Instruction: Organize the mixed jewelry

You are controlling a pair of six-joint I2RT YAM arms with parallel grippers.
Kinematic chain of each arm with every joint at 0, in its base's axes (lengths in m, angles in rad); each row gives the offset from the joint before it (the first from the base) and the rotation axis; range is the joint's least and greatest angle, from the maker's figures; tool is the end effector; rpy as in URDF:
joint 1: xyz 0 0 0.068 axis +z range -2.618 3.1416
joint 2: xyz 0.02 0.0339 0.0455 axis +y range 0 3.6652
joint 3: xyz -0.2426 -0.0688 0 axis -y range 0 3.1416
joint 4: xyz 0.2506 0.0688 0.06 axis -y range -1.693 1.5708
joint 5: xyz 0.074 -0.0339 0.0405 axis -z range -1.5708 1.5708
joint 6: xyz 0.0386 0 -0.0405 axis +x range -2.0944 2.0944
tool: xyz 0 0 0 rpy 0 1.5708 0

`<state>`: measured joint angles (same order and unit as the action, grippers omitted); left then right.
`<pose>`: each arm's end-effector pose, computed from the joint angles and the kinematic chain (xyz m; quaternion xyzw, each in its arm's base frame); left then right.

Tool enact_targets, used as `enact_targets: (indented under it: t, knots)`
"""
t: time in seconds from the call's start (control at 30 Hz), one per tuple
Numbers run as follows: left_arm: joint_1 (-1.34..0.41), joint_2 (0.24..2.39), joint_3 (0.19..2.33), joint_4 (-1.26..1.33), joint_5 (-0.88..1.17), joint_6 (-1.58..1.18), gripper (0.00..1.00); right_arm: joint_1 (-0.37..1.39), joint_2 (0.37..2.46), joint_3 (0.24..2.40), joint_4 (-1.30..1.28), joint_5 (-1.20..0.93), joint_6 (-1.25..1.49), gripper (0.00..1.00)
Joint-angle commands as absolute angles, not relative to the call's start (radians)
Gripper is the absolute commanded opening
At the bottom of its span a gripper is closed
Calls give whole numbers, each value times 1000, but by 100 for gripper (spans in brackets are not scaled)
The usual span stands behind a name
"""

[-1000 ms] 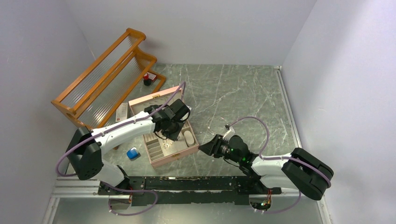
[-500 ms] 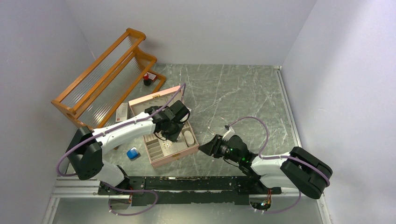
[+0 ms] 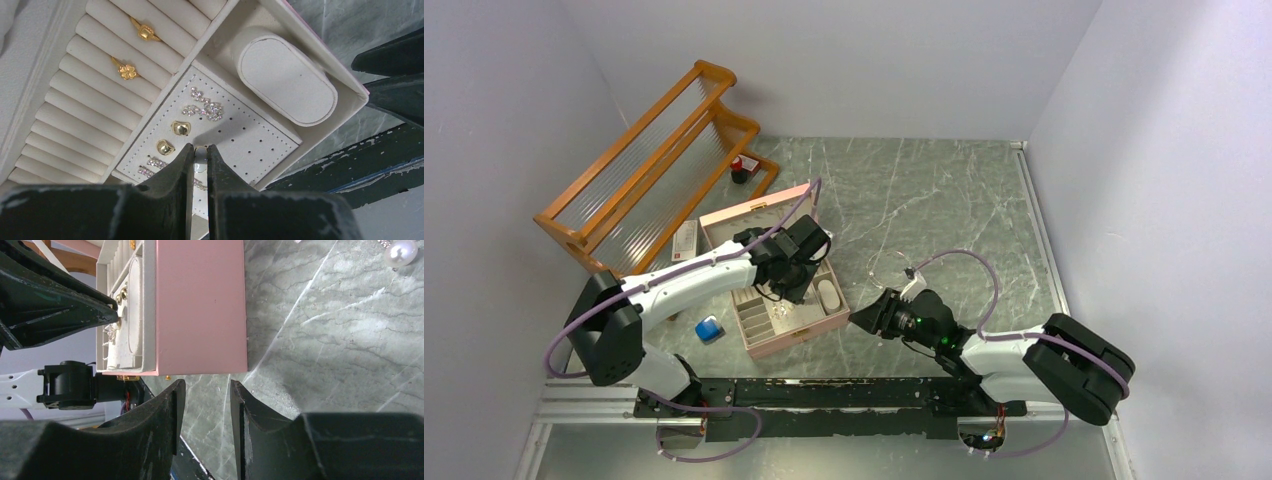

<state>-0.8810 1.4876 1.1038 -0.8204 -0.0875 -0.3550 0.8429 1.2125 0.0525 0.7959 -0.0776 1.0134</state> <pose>0.1903 -0.2254 0.2121 0.2477 0.9506 -0.0705 0.1733 0.1276 0.1477 0.0948 0.0481 0.8217 0.4730 0.3142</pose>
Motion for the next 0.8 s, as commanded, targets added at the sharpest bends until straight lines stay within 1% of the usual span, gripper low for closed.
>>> enact_targets:
  t: [0.0, 0.77]
  knots:
    - [-889, 1455, 1108, -793, -124, -366, 7, 847, 1220, 72, 813, -60, 1012, 42]
    - [-888, 1469, 1070, -765, -75, -362, 6, 847, 1227, 75, 810, -63, 1012, 42]
